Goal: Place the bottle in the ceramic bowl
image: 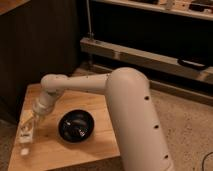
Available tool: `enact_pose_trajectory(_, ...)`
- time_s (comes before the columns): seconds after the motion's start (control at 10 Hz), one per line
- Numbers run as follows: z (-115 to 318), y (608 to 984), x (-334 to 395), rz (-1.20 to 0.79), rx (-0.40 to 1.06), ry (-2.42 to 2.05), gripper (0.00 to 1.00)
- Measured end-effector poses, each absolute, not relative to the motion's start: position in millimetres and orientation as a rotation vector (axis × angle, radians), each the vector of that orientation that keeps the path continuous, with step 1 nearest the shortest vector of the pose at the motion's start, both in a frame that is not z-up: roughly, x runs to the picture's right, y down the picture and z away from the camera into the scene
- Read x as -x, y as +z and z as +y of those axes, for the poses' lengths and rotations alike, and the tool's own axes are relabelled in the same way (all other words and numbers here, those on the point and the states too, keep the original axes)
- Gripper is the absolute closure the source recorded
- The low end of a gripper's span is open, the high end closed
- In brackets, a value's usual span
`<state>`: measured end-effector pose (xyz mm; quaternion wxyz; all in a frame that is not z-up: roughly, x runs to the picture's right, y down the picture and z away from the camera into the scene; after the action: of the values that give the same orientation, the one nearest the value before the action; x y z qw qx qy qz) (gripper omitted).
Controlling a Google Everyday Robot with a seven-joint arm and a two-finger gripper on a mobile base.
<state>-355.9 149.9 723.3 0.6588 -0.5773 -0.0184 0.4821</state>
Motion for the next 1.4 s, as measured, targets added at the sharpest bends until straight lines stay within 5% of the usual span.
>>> enact_pose_trajectory(0.7, 93.2, 724.9, 289.2, -0.2, 1.298, 1.181, 1.0)
enact_pose_trajectory(1.4, 59.5, 680.2, 200.6, -0.148, 1.221, 1.243, 1.0)
